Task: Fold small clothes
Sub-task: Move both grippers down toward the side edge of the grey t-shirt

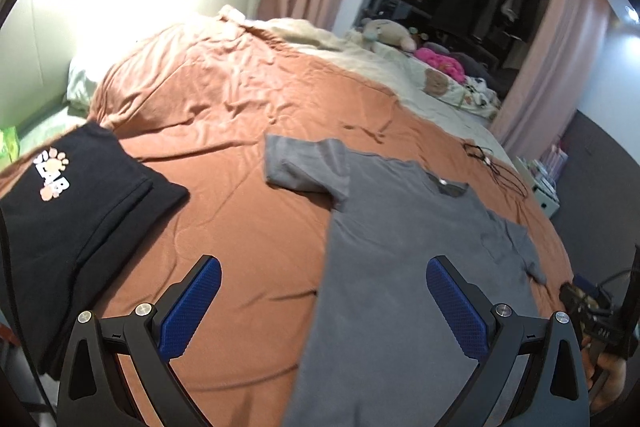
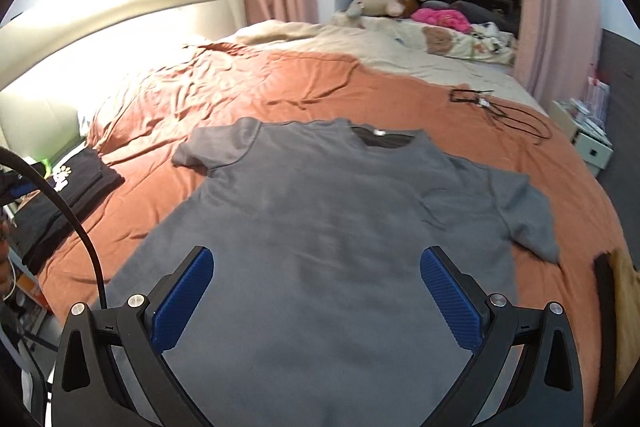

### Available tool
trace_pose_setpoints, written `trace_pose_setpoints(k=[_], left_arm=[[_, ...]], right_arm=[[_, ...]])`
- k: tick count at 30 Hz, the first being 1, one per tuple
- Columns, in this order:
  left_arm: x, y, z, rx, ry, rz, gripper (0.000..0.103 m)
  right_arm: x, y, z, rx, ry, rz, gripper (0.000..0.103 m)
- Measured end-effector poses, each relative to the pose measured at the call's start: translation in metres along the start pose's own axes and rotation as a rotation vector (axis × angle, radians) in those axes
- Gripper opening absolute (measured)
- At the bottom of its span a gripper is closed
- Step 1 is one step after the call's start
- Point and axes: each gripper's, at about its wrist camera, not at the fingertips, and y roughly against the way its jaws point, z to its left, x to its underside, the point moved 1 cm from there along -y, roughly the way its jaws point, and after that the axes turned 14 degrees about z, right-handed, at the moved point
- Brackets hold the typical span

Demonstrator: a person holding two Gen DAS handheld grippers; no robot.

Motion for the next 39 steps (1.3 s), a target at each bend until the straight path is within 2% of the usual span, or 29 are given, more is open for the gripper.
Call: trace_pose_setpoints(k=[8, 18, 25, 28, 30, 33, 35, 37, 39], left_arm=[[-0.039, -0.024, 0.040, -0.032, 0.057, 0.026, 0.102], [-0.065, -0.057, 0.084, -0.045, 0.125, 0.076, 0.102], [-0.067, -0.068, 0.106, -0.033, 0.182, 0.070, 0.102], [-0.068, -0.072, 0.118, -0.026, 0.214, 0.070, 0.098], [-0.070, -0.074, 0.125, -0.020, 0.239, 0.068, 0.097], [-0.077, -0.080, 0.132, -0.012, 0.269, 0.071, 0.095], [-0.083, -0.086, 0.135, -0.004, 0.276, 0.075, 0.095], [-0.089, -0.092, 0.136, 0.004, 0.282, 0.081, 0.094], [-0.097, -0.099, 0.135, 0.013, 0.281, 0.087, 0.093]], right_arm=[[-0.042, -0.043, 0.009, -0.096, 0.058, 0.037, 0.103], [-0.102, -0.113, 0.055, -0.162, 0.234, 0.079, 0.103], [-0.149, -0.177, 0.099, -0.213, 0.363, 0.116, 0.085], [-0.170, -0.207, 0.119, -0.241, 0.408, 0.137, 0.084], [-0.182, -0.227, 0.131, -0.227, 0.441, 0.149, 0.083], [-0.192, -0.246, 0.141, -0.236, 0.450, 0.170, 0.078], [-0.198, -0.260, 0.145, -0.253, 0.437, 0.188, 0.072], [-0.201, -0.273, 0.146, -0.260, 0.427, 0.199, 0.057], [-0.203, -0.283, 0.149, -0.266, 0.424, 0.218, 0.053]])
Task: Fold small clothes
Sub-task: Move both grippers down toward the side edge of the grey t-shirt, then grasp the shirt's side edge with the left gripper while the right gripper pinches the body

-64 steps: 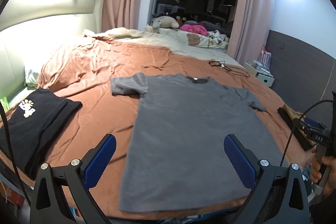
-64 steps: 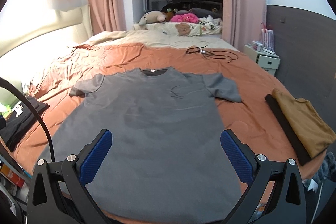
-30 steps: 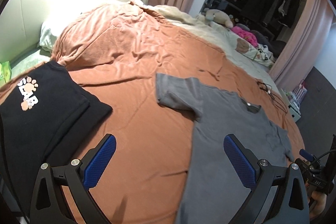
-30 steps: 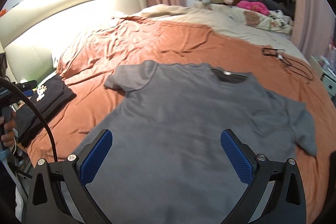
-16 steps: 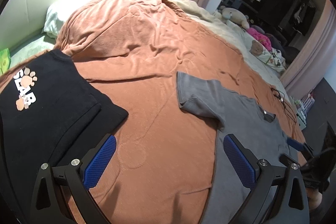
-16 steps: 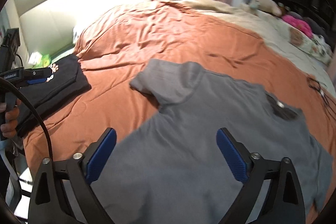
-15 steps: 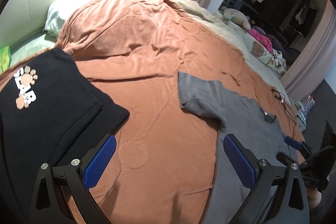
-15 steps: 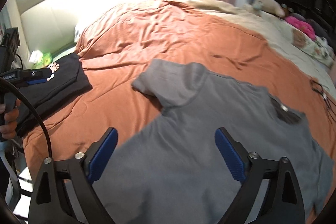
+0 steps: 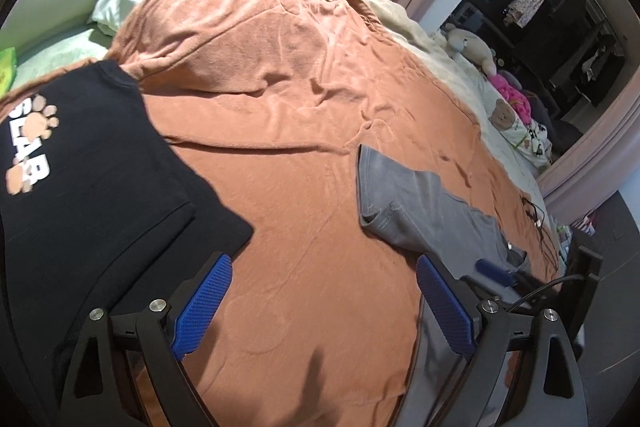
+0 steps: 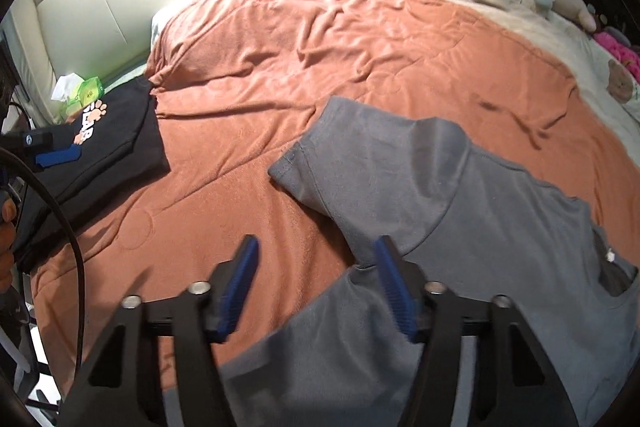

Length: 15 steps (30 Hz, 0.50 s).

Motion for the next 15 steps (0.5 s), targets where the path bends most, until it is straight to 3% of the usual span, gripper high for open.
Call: trace_pose_setpoints(k=[4, 15], left_arm=[[-0.011, -0.012, -0.006, 0.010, -0.003, 0.017, 0.093], [-0.031, -0.037, -0.003, 0.007, 0.044, 0.060, 0.092]], right_arm=[[-0.011, -0.020, -0.005, -0.009, -0.006, 0.013, 0.053], [-0.053, -0.094, -0.023, -0.167, -0.043, 0.073, 0.053]])
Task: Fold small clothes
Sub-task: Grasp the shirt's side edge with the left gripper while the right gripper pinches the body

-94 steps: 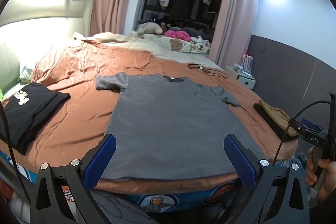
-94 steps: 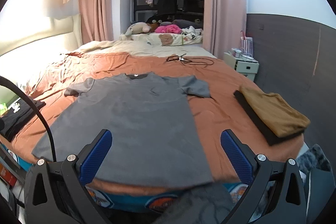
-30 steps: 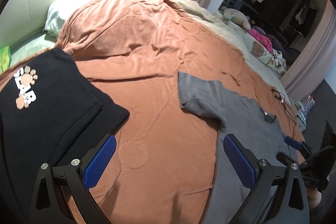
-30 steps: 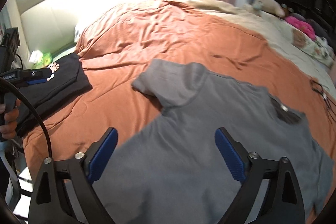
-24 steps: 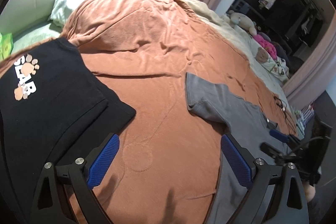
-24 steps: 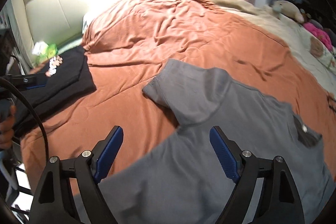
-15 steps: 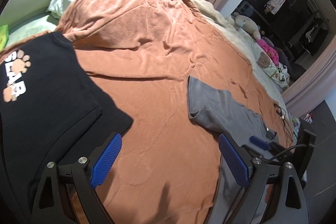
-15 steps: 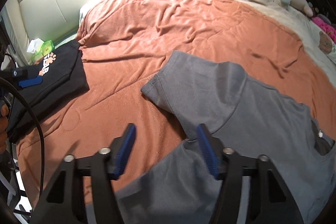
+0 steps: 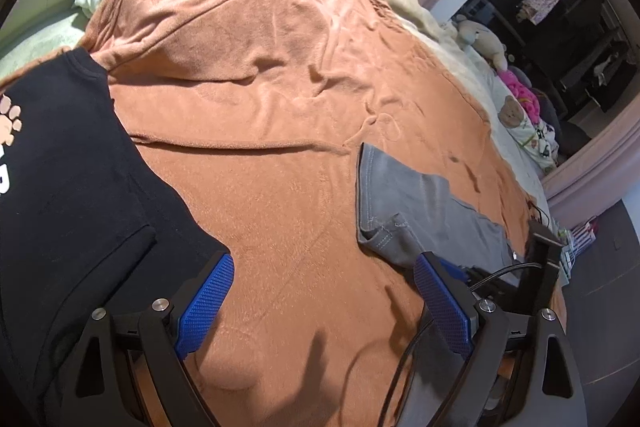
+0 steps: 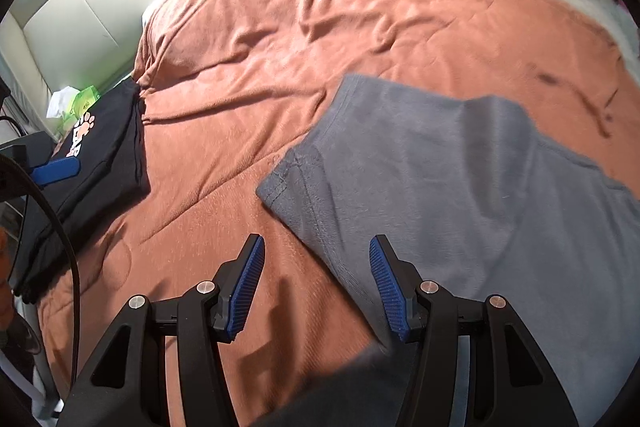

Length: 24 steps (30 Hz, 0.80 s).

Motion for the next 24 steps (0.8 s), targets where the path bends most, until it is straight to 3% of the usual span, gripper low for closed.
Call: trace_pose_setpoints(k=[2, 4, 10, 14, 18, 21, 24], left_arm=[[-0.004, -0.008, 0.000, 0.009, 0.013, 0.019, 0.092], [-0.006, -0.017, -0.001, 0.021, 0.018, 0.039, 0.092], [-0.012, -0.056, -0.007, 0.075, 0.060, 0.134, 0.085], [-0.010, -0.076, -0.018, 0.103, 0.065, 0.185, 0.082], [-0.008, -0.093, -0.024, 0.131, 0.088, 0.236, 0.070], [-0.005, -0.106, -0.027, 0.150, 0.114, 0.271, 0.070], [0.001, -0.121, -0.031, 0.181, 0.125, 0.326, 0.070]], right_arm=[[0.002, -0.004, -0.003, -0.081, -0.008, 0.014, 0.046], [0.010, -0.006, -0.005, -0.214, 0.003, 0.021, 0.046], [0.018, 0.001, -0.018, -0.329, -0.022, 0.008, 0.046], [0.023, 0.013, -0.035, -0.284, -0.041, -0.019, 0.046], [0.028, 0.020, -0.057, -0.258, -0.090, -0.042, 0.046], [0.031, 0.026, -0.073, -0.234, -0.141, -0.062, 0.046], [0.035, 0.029, -0.081, -0.211, -0.183, -0.059, 0.022]])
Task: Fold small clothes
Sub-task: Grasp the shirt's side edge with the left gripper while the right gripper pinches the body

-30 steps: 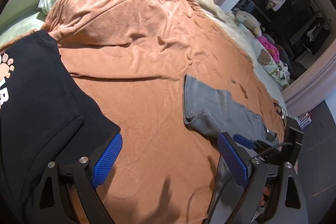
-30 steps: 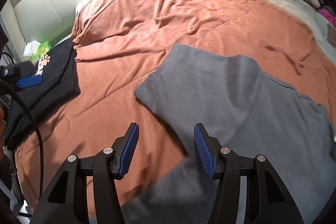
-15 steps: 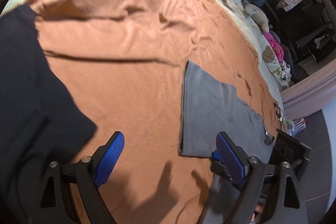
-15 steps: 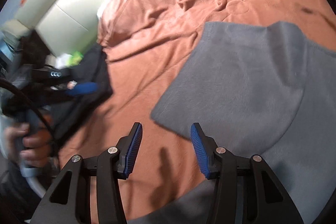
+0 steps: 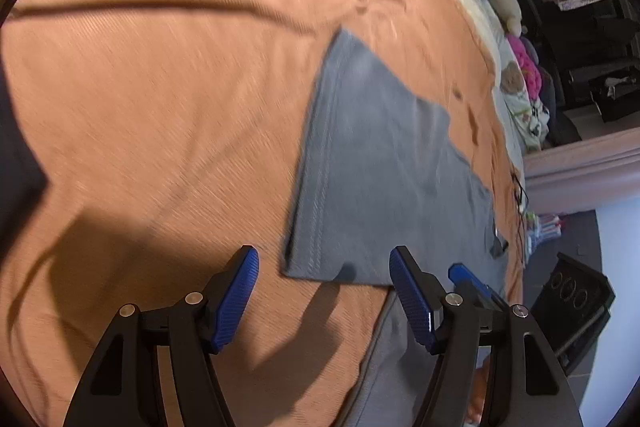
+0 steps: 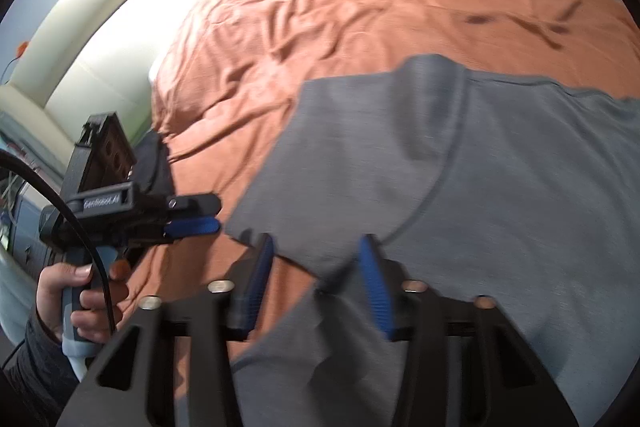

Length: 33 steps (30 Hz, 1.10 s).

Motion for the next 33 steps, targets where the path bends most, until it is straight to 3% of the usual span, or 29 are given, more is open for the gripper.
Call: trace_pose_setpoints(k=[4, 9, 17, 19, 21, 22, 27, 33], left_arm=[[0.004, -0.007, 0.002, 0.036, 0.033, 0.003, 0.069], [0.019, -0.012, 0.010, 0.156, 0.153, 0.015, 0.066], [0.014, -0.009, 0.022, 0.228, 0.244, -0.097, 0.051], [0.013, -0.007, 0.024, 0.223, 0.261, -0.116, 0.028], [0.015, -0.005, 0.025, 0.211, 0.255, -0.124, 0.010], [0.014, -0.005, 0.024, 0.208, 0.250, -0.127, 0.008], [0.000, 0.011, 0.011, 0.184, 0.204, -0.175, 0.006], [-0.020, 0.026, -0.017, 0.176, 0.112, -0.208, 0.005]], right_arm=[[0.002, 0.008, -0.011, 0.026, -0.061, -0.002, 0.011], [0.014, 0.022, -0.013, 0.036, -0.099, -0.013, 0.011], [0.026, 0.023, -0.024, 0.007, -0.161, -0.020, 0.011], [0.028, 0.025, -0.028, 0.011, -0.186, -0.029, 0.011], [0.030, 0.025, -0.031, 0.023, -0.212, -0.032, 0.011], [0.030, 0.024, -0.031, 0.032, -0.226, -0.031, 0.009], [0.027, 0.019, -0.027, -0.012, -0.245, -0.014, 0.006], [0.025, 0.007, -0.034, -0.123, -0.292, -0.010, 0.005]])
